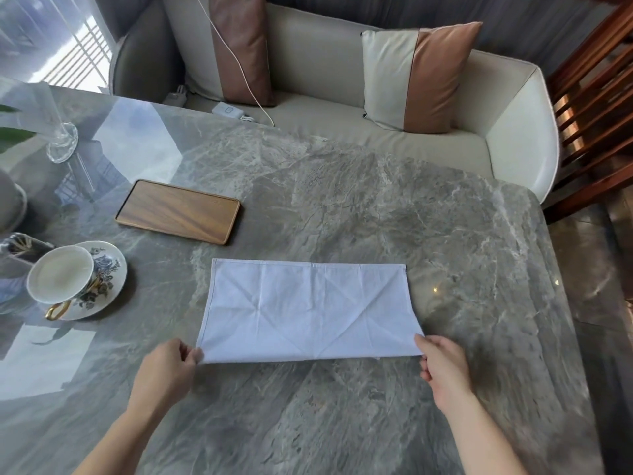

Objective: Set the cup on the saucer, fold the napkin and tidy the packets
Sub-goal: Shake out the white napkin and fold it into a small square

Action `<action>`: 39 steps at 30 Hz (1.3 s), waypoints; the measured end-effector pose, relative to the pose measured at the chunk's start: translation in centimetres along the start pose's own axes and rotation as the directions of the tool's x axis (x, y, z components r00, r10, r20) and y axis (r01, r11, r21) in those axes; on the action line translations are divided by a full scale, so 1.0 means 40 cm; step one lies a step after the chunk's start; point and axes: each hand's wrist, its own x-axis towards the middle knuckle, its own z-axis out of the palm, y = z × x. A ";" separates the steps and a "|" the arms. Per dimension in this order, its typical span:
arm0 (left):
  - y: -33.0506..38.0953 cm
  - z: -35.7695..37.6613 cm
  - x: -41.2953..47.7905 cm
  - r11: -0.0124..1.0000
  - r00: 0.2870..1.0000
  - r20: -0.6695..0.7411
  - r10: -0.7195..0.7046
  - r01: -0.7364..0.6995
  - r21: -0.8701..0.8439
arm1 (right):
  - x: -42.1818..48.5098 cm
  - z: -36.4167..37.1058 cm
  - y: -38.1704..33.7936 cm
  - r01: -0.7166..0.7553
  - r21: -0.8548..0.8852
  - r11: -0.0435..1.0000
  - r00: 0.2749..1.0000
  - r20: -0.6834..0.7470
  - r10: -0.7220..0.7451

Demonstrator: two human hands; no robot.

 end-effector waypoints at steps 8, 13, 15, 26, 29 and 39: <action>0.111 0.096 -0.078 0.906 0.886 -0.223 0.407 -0.361 0.220 | -0.020 0.006 0.054 0.009 -0.097 0.995 1.000 -0.021 -0.011; 0.262 0.264 -0.091 0.668 0.711 0.068 0.700 -0.685 0.290 | -0.013 0.005 0.038 0.042 -0.078 0.996 0.999 0.001 -0.042; 0.266 0.303 -0.072 0.649 0.707 0.123 0.696 -0.693 0.315 | -0.017 0.004 0.026 0.004 0.029 1.000 0.999 0.039 -0.005; 0.270 0.273 -0.069 0.739 0.745 0.079 0.662 -0.667 0.092 | -0.230 0.157 -0.154 0.252 0.359 0.899 0.897 0.262 -0.355; 0.347 0.172 -0.066 0.733 0.858 0.130 0.497 -0.335 -0.593 | -0.307 0.245 -0.181 0.422 0.269 0.866 0.809 0.319 -0.494; 0.364 -0.032 0.171 0.625 0.901 0.267 0.341 -0.005 -0.781 | -0.425 0.517 -0.070 0.769 -0.264 0.583 0.624 0.509 -0.593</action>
